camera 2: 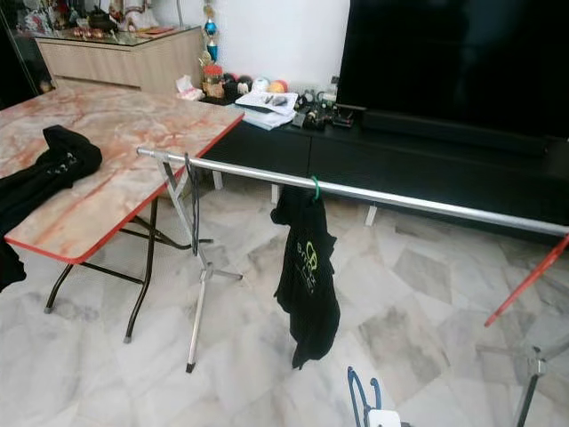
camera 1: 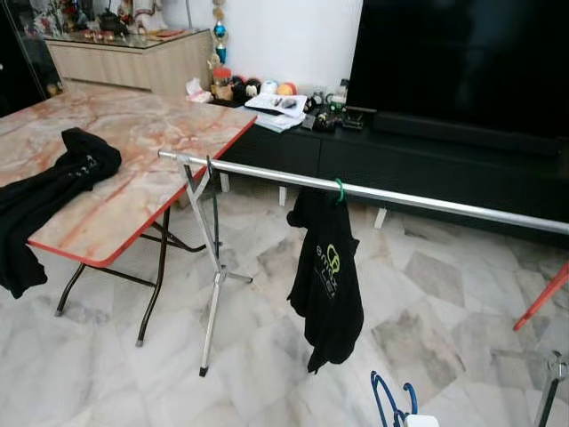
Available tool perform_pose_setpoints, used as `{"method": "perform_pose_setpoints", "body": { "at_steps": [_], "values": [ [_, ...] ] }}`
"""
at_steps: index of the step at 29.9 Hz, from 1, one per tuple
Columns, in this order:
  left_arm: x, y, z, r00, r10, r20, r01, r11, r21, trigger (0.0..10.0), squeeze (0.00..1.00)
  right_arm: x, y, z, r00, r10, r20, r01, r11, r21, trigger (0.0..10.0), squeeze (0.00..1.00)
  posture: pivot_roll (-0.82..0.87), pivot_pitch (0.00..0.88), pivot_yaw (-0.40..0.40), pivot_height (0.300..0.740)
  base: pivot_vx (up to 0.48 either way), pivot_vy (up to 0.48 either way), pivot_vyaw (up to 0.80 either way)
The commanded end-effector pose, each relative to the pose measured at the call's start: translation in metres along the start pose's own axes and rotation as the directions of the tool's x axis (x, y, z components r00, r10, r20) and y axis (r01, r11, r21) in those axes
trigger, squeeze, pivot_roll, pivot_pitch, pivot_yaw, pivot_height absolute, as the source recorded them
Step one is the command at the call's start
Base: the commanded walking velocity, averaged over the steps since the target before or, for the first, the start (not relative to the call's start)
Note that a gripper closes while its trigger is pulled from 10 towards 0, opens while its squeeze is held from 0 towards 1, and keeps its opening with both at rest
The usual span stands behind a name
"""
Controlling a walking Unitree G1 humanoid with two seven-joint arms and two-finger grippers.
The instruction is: Hang hanger
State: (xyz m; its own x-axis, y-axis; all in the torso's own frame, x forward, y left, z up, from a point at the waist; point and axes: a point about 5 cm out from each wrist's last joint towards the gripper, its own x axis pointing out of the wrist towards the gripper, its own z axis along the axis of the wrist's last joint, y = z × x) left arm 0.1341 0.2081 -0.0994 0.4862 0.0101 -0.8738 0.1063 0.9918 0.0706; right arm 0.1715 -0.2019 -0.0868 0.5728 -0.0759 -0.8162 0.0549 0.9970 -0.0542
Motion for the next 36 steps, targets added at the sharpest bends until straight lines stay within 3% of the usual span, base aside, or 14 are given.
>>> {"method": "perform_pose_setpoints", "body": {
  "at_steps": [1,15,24,36],
  "values": [
    [-0.0010,0.0001,-0.0053,1.000,-0.005,-0.017,0.005,1.000,-0.001,10.0,0.00,0.0007,-0.0004,0.0041,1.000,-0.002,0.010,0.002,1.000,0.003,10.0,0.00,0.15,0.000,-0.028,0.740,0.270,0.000,0.00],
    [-0.0014,0.0007,-0.0067,1.000,-0.006,-0.019,0.006,1.000,-0.006,10.0,0.00,0.0008,-0.0006,0.0056,1.000,-0.004,0.023,0.004,1.000,-0.005,10.0,0.00,0.15,0.000,-0.028,0.740,0.279,0.000,0.00],
    [-0.0024,0.0014,-0.0108,1.000,-0.003,-0.029,0.003,1.000,-0.001,10.0,0.00,0.0007,-0.0002,0.0043,1.000,-0.016,0.017,0.015,1.000,0.026,10.0,0.00,0.15,0.000,-0.024,0.740,0.280,0.000,-0.42],
    [-0.0014,0.0006,-0.0077,1.000,-0.004,-0.029,0.004,1.000,0.001,10.0,0.00,0.0002,-0.0011,0.0059,0.998,-0.039,0.051,0.035,0.996,0.081,10.0,0.00,0.15,0.000,-0.027,0.740,0.280,0.000,0.00]
  ]
}}
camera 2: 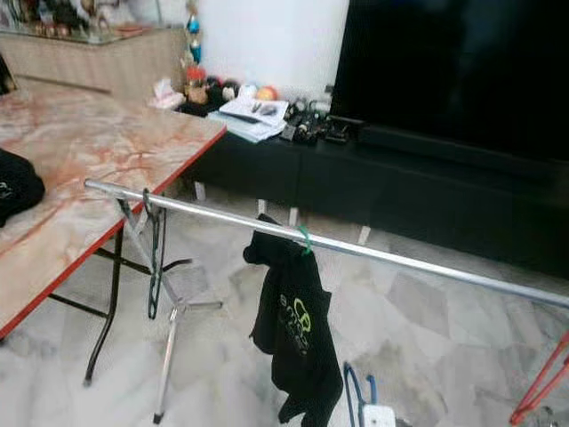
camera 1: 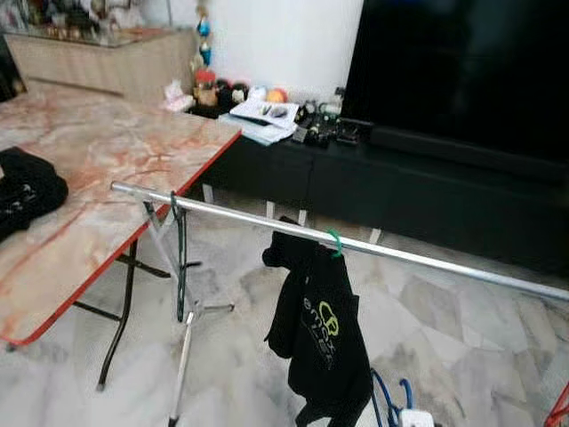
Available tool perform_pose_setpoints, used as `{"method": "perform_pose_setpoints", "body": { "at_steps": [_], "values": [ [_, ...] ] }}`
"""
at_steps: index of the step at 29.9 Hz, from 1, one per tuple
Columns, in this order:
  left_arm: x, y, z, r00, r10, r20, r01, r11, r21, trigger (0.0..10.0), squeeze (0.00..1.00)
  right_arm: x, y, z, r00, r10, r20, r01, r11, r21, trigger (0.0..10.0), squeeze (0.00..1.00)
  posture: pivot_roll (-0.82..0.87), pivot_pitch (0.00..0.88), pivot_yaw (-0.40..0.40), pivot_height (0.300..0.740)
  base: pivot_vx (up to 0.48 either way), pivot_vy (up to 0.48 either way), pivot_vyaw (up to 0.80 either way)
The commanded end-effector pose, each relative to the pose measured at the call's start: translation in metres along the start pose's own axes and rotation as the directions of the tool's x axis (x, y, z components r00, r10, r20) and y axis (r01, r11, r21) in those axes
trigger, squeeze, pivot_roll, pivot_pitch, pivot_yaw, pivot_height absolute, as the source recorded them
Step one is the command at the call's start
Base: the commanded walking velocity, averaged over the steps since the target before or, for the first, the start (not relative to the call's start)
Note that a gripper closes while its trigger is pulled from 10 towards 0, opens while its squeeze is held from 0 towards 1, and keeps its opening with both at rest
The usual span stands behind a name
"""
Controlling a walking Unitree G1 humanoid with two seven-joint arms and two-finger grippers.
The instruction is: Hang hanger
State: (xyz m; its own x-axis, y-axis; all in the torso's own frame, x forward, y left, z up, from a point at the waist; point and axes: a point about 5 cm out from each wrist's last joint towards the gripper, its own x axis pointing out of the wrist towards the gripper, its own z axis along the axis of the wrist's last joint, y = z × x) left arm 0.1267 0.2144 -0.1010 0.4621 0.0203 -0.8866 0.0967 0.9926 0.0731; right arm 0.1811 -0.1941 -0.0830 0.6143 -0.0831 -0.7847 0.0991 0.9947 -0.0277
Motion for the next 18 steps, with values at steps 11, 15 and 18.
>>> {"method": "perform_pose_setpoints", "body": {
  "at_steps": [11,15,18],
  "values": [
    [0.003,-0.010,0.009,1.000,-0.014,0.006,0.014,1.000,0.014,10.0,0.00,-0.003,-0.013,-0.003,0.994,-0.108,0.031,0.105,0.990,0.098,10.0,0.00,0.15,0.000,-0.032,0.740,0.127,0.000,0.00],
    [0.006,-0.019,0.016,1.000,-0.025,0.018,0.024,1.000,0.019,10.0,0.00,-0.004,-0.015,-0.001,0.987,-0.141,0.078,0.130,0.983,0.132,10.0,0.00,0.14,0.000,-0.037,0.740,0.000,0.000,0.00],
    [0.006,-0.022,0.019,0.999,-0.027,0.022,0.026,0.999,0.019,10.0,0.00,-0.005,-0.017,0.001,0.980,-0.170,0.105,0.152,0.975,0.163,10.0,0.00,0.14,0.000,-0.042,0.740,0.000,0.000,0.00]
  ]
}}
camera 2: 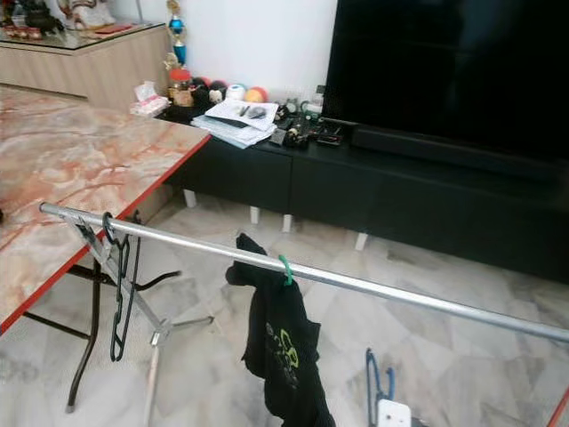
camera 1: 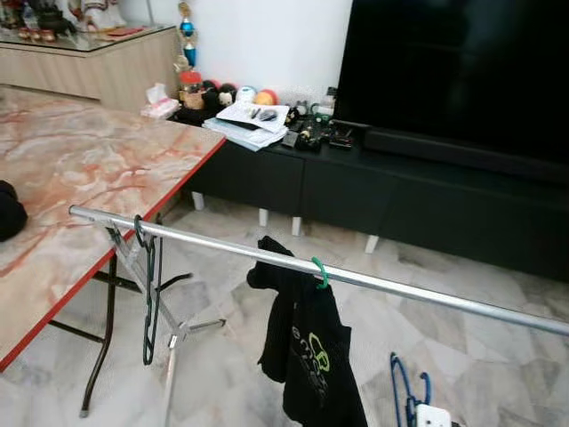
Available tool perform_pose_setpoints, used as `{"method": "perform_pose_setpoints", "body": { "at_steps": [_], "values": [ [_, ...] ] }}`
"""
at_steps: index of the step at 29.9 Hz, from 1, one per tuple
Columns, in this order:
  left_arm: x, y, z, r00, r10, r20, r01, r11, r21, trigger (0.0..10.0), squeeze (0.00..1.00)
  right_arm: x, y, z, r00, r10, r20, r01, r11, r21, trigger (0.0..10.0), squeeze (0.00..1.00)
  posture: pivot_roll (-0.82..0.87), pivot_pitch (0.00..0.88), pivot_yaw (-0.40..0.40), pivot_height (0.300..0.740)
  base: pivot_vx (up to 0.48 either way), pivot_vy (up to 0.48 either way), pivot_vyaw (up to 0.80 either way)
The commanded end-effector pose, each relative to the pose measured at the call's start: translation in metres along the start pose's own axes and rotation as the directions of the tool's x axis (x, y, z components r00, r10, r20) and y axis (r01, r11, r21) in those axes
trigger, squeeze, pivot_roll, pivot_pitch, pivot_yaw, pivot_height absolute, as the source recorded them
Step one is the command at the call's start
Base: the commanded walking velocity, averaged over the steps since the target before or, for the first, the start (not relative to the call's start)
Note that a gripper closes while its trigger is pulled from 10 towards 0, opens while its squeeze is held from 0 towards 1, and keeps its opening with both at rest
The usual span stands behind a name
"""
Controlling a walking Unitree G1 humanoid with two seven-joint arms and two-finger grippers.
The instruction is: Hang hanger
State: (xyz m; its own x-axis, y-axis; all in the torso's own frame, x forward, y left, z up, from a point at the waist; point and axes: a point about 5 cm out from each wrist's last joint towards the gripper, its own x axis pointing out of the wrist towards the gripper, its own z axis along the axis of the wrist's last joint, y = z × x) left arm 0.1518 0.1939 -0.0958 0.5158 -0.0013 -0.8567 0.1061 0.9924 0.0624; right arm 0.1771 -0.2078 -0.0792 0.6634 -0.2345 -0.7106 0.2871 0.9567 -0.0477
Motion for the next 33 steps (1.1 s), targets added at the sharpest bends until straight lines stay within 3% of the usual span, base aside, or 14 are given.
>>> {"method": "perform_pose_setpoints", "body": {
  "at_steps": [1,9,14,15,16,21,22,25,28,33],
  "values": [
    [0.000,-0.007,-0.007,0.999,-0.014,-0.040,0.014,1.000,0.014,10.0,0.00,-0.001,-0.004,0.001,0.999,-0.038,0.028,0.036,0.998,0.051,10.0,0.00,0.14,0.000,-0.046,0.740,0.000,0.000,0.00],
    [-0.008,0.002,-0.033,0.997,-0.001,-0.079,0.002,1.000,0.010,10.0,0.00,-0.003,-0.005,0.001,0.997,-0.020,0.076,0.009,0.990,0.140,10.0,0.00,0.12,0.000,-0.054,0.740,0.000,0.000,0.00],
    [-0.010,0.003,-0.038,0.996,-0.004,-0.086,0.005,1.000,0.011,10.0,0.00,-0.004,-0.005,0.001,0.996,0.008,0.087,-0.017,0.995,0.103,10.0,0.00,0.12,0.000,-0.057,0.740,0.000,0.000,0.00],
    [-0.010,0.003,-0.040,0.996,-0.005,-0.088,0.005,1.000,0.010,10.0,0.00,0.009,0.014,0.068,0.955,0.018,0.297,-0.028,0.999,0.028,10.0,0.00,0.12,0.000,-0.057,0.740,0.000,0.000,0.00],
    [-0.011,0.003,-0.041,0.996,-0.005,-0.088,0.006,1.000,0.009,10.0,0.00,0.010,0.024,0.100,0.921,0.026,0.389,-0.034,0.999,0.015,10.0,0.00,0.12,0.000,-0.057,0.740,0.000,0.000,0.00],
    [-0.011,0.002,-0.043,0.996,-0.011,-0.091,0.012,1.000,0.015,10.0,0.00,0.011,0.016,0.096,0.931,0.020,0.364,-0.021,1.000,-0.003,10.0,0.00,0.11,0.000,-0.053,0.740,0.000,0.000,0.00],
    [-0.011,0.002,-0.043,0.996,-0.012,-0.091,0.013,1.000,0.016,10.0,0.00,0.012,0.013,0.093,0.936,0.037,0.350,-0.014,0.998,-0.069,10.0,0.00,0.11,0.000,-0.053,0.740,0.000,0.000,0.00],
    [-0.012,0.001,-0.044,0.996,-0.014,-0.092,0.015,1.000,0.018,10.0,0.00,0.009,0.009,0.091,0.922,0.073,0.381,-0.014,0.988,-0.155,10.0,0.00,0.10,0.000,-0.052,0.740,0.000,0.000,0.00],
    [-0.012,0.000,-0.045,0.995,-0.017,-0.096,0.019,1.000,0.021,10.0,0.00,0.006,0.000,0.086,0.918,0.029,0.396,0.015,0.994,-0.108,10.0,0.00,0.10,0.000,-0.052,0.740,0.000,0.000,0.00],
    [-0.012,-0.001,-0.046,0.994,-0.023,-0.103,0.026,0.999,0.028,10.0,0.00,0.003,-0.002,0.080,0.917,0.009,0.398,0.034,0.994,-0.100,10.0,0.00,0.09,0.000,-0.048,0.740,0.000,0.000,0.00]
  ]
}}
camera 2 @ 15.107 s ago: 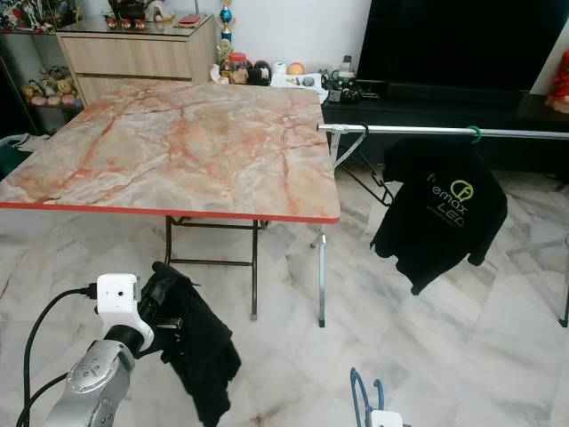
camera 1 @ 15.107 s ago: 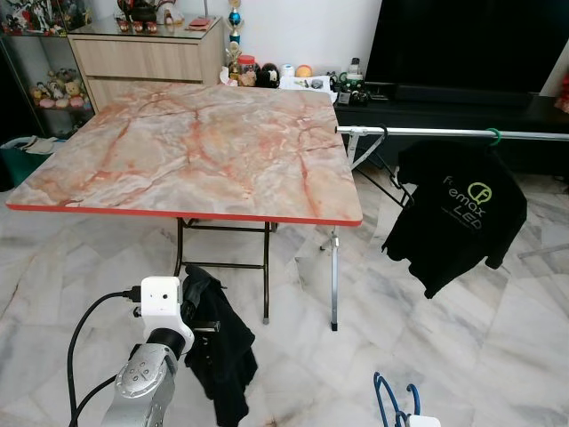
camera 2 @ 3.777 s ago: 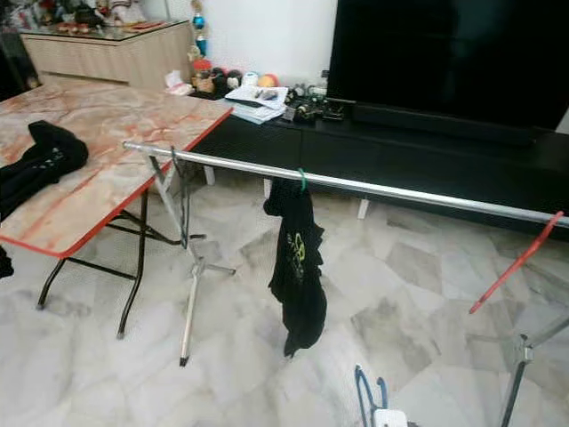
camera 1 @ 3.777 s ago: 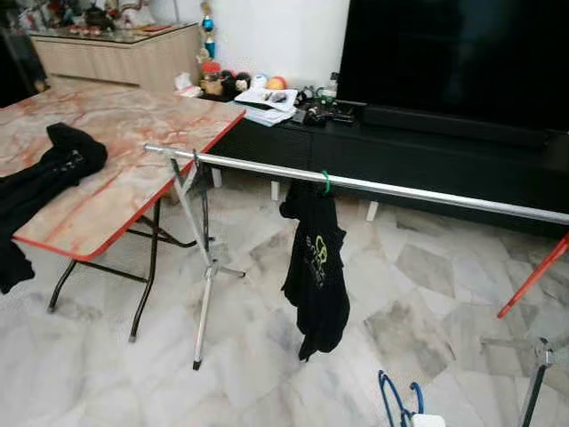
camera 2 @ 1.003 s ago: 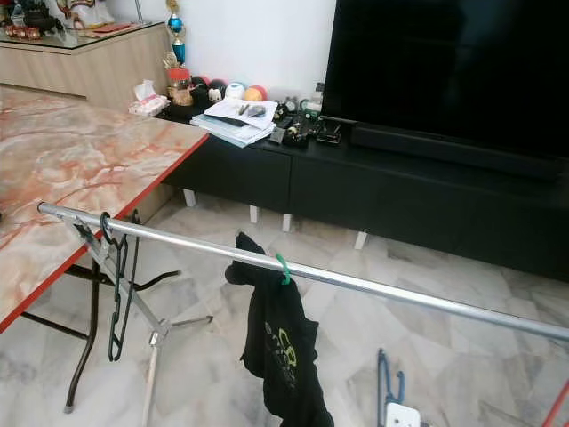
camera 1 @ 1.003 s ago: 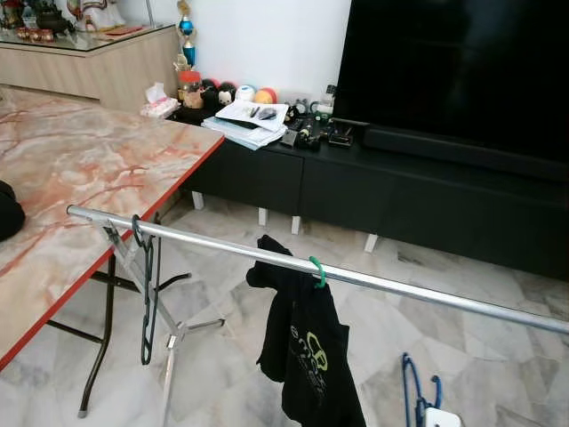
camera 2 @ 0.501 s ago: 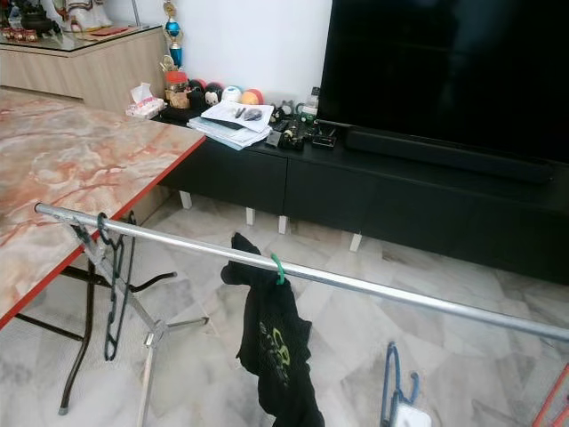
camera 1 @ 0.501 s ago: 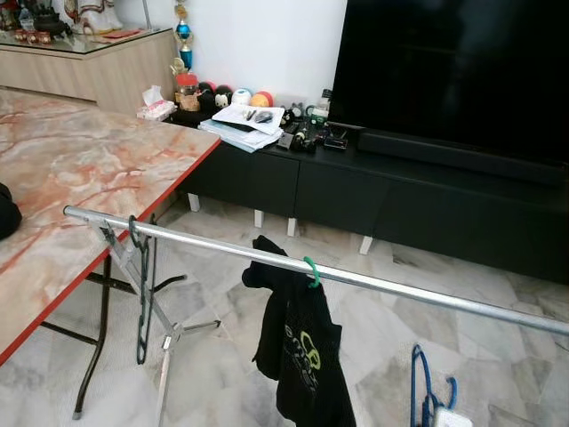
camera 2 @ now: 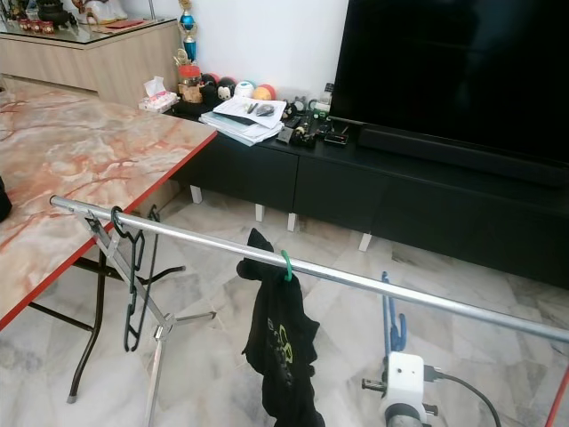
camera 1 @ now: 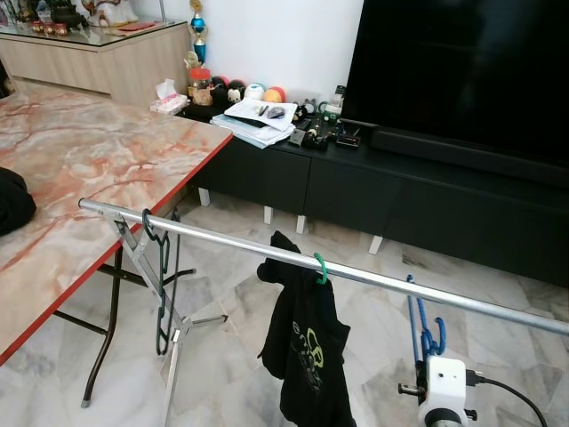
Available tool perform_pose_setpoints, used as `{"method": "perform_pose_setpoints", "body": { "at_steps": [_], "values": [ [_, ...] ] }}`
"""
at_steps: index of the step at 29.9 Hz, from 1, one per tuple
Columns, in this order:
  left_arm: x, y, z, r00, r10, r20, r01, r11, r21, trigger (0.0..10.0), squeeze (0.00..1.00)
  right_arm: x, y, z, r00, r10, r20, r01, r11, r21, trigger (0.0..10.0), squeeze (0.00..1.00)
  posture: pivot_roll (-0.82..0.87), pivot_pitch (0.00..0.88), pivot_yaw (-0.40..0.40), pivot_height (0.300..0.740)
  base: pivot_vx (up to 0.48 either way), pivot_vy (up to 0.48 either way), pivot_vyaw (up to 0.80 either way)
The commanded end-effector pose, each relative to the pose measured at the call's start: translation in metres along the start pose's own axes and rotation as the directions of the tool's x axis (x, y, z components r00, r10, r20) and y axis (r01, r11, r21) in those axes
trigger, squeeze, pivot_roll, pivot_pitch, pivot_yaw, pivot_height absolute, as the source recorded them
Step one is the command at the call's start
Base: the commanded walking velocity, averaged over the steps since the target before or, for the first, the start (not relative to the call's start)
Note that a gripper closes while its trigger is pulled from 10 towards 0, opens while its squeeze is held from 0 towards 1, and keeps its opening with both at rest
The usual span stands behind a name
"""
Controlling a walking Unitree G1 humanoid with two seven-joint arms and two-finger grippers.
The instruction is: Hang hanger
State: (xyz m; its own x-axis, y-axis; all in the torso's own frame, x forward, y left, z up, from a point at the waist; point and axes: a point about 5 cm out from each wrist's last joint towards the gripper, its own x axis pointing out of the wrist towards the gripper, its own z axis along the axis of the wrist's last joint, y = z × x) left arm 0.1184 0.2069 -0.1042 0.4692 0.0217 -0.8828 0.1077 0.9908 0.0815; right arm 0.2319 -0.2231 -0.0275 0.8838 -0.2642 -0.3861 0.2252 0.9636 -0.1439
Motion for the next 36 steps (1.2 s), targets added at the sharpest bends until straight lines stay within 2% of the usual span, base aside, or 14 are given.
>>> {"method": "perform_pose_setpoints", "body": {
  "at_steps": [1,9,13,19,22,26,28,31,36],
  "values": [
    [-0.002,-0.009,-0.013,0.998,-0.041,-0.049,0.042,0.999,0.022,10.0,0.00,-0.003,-0.001,0.000,1.000,-0.021,0.015,0.021,1.000,0.001,10.0,0.00,0.09,0.000,-0.048,0.740,0.000,0.000,0.00],
    [-0.003,-0.003,-0.013,0.998,-0.041,-0.046,0.042,0.999,0.028,10.0,0.00,-0.020,-0.008,-0.003,0.993,-0.106,0.053,0.105,0.994,0.037,10.0,0.00,0.09,0.000,-0.047,0.740,0.000,0.000,0.00],
    [-0.003,0.000,-0.012,0.998,-0.042,-0.043,0.043,0.998,0.037,10.0,0.00,-0.028,-0.019,0.003,0.978,-0.192,0.077,0.186,0.980,0.076,10.0,0.00,0.07,0.000,-0.042,0.740,0.000,0.000,0.00],
    [-0.002,0.000,-0.010,0.998,-0.042,-0.043,0.044,0.998,0.043,10.0,0.00,-0.022,-0.021,0.018,0.971,-0.210,0.117,0.198,0.974,0.107,10.0,0.00,0.07,0.000,-0.038,0.740,0.000,0.000,0.00],
    [-0.001,0.000,-0.006,0.998,-0.041,-0.040,0.043,0.998,0.046,10.0,0.00,-0.009,-0.014,0.043,0.969,-0.189,0.158,0.171,0.978,0.122,10.0,0.00,0.07,0.000,-0.036,0.740,0.000,0.000,0.00],
    [0.000,-0.001,-0.005,0.998,-0.042,-0.041,0.044,0.998,0.048,10.0,0.00,-0.002,-0.010,0.051,0.971,-0.174,0.163,0.151,0.978,0.144,10.0,0.00,0.06,0.000,-0.027,0.740,0.000,0.000,0.00],
    [0.001,-0.003,-0.001,0.998,-0.046,-0.040,0.048,0.997,0.055,10.0,0.00,0.005,-0.002,0.061,0.975,-0.139,0.171,0.118,0.985,0.128,10.0,0.00,0.06,0.000,-0.024,0.740,0.000,0.000,0.00],
    [0.003,-0.008,0.004,0.998,-0.047,-0.033,0.049,0.997,0.053,10.0,0.00,0.014,0.007,0.069,0.984,-0.093,0.154,0.079,0.992,0.094,10.0,0.00,0.06,0.000,-0.030,0.740,0.000,0.000,0.00],
    [0.004,-0.013,0.008,0.998,-0.050,-0.028,0.051,0.998,0.044,10.0,0.00,0.022,0.012,0.071,0.992,-0.085,0.094,0.077,0.994,0.081,10.0,0.00,0.08,0.000,-0.034,0.740,0.000,0.000,0.00]
  ]
}}
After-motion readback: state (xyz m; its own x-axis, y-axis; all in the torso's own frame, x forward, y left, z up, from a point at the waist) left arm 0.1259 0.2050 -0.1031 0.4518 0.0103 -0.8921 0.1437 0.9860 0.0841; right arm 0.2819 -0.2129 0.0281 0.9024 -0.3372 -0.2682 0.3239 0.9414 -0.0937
